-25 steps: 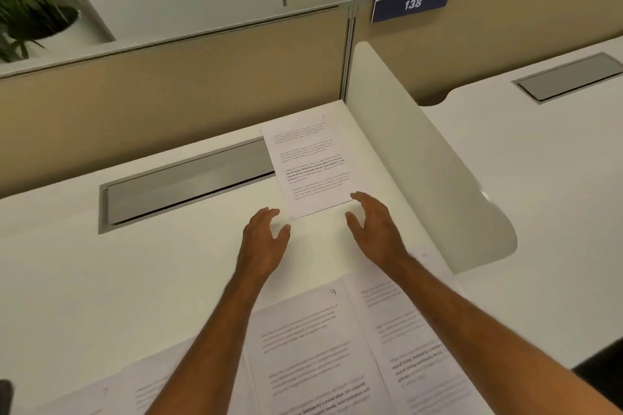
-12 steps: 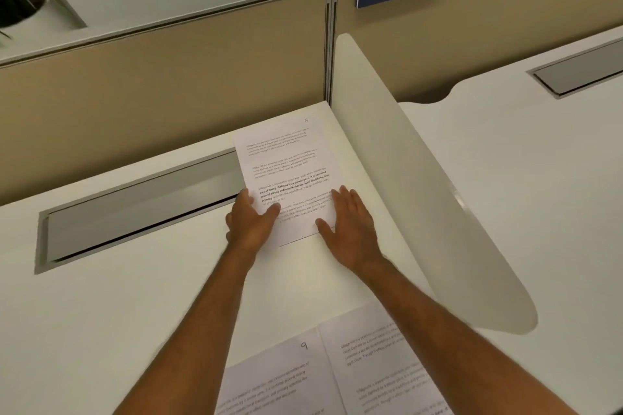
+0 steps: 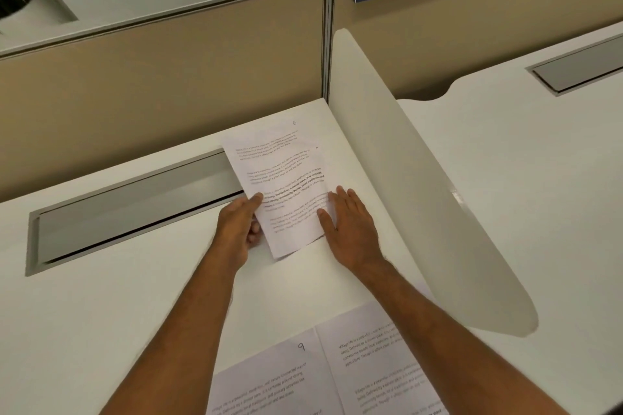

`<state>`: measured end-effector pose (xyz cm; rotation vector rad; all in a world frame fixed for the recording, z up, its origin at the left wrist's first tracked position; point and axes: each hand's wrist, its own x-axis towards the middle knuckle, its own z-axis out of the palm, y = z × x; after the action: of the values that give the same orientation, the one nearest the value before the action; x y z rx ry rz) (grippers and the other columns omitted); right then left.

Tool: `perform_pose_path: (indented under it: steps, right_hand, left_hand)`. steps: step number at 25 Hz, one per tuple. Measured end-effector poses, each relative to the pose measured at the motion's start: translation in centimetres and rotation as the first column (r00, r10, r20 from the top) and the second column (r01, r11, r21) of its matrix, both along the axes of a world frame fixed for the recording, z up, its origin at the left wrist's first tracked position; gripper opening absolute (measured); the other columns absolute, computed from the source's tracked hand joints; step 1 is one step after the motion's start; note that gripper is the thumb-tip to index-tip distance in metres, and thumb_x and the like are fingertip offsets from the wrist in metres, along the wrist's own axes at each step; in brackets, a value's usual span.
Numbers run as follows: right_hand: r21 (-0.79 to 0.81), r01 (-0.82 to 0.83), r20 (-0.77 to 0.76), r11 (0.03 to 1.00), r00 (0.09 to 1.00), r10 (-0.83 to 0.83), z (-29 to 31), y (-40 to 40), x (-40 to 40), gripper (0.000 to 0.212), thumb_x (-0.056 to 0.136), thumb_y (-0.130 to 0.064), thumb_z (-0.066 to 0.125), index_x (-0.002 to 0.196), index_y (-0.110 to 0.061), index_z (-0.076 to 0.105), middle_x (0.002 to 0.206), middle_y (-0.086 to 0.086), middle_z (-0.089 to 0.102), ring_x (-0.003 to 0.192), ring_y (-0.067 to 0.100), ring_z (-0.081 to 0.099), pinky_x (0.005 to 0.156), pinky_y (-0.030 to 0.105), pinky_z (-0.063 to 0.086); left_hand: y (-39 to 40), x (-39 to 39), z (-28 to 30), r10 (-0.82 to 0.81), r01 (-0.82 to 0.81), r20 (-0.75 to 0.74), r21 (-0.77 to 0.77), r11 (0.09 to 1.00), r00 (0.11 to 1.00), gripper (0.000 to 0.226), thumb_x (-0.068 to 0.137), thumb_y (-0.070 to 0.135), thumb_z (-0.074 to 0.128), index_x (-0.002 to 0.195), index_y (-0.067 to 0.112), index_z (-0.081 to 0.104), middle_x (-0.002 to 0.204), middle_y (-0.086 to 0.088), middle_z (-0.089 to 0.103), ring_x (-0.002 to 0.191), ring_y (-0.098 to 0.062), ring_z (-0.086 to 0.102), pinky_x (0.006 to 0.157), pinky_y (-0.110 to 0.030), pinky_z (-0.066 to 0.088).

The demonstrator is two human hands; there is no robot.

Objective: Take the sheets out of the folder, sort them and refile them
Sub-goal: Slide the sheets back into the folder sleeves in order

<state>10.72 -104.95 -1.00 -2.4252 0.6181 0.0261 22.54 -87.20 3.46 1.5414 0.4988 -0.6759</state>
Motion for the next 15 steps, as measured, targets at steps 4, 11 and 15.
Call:
perform_pose_path:
  steps: [4, 11, 15]
  right_hand:
    - [0.106, 0.038, 0.020, 0.994, 0.999, -0.040, 1.2, -0.4, -0.8, 0.054, 0.109, -0.043, 0.046, 0.154, -0.015, 0.045, 0.162, 0.003, 0.044, 0.154, 0.022, 0.030, 0.125, 0.035, 0.022]
    - [0.415, 0.190, -0.017, 0.889, 0.979, -0.202, 4.4, 1.9, -3.9, 0.046, 0.107, -0.034, 0.055, 0.149, -0.017, 0.049, 0.147, 0.000, 0.057, 0.133, 0.021, 0.056, 0.111, 0.033, 0.044]
    - [0.581, 0.304, -0.024, 0.755, 0.934, -0.357, 6.2, 5.2, -5.5, 0.051, 0.104, -0.037, 0.059, 0.150, -0.019, 0.049, 0.147, -0.005, 0.055, 0.132, 0.017, 0.055, 0.112, 0.037, 0.046]
  left_hand:
    - [0.5, -1.9, -0.4, -0.113, 0.094, 0.154, 0.127, 0.987, 0.982, 0.021, 0.101, 0.019, 0.063, 0.120, 0.017, 0.072, 0.111, -0.002, 0.076, 0.098, -0.023, 0.072, 0.091, -0.041, 0.058]
    - [4.1, -4.9, 2.5, -0.074, 0.050, 0.259, 0.097, 0.994, 0.963, 0.026, 0.108, 0.013, 0.049, 0.127, 0.013, 0.067, 0.114, -0.002, 0.073, 0.099, -0.020, 0.071, 0.086, -0.034, 0.057]
    - [9.3, -8.6, 3.8, -0.085, 0.086, 0.233, 0.004, 0.996, 0.969, 0.022, 0.108, 0.014, 0.051, 0.123, 0.013, 0.067, 0.112, -0.001, 0.075, 0.100, -0.020, 0.072, 0.079, -0.032, 0.057]
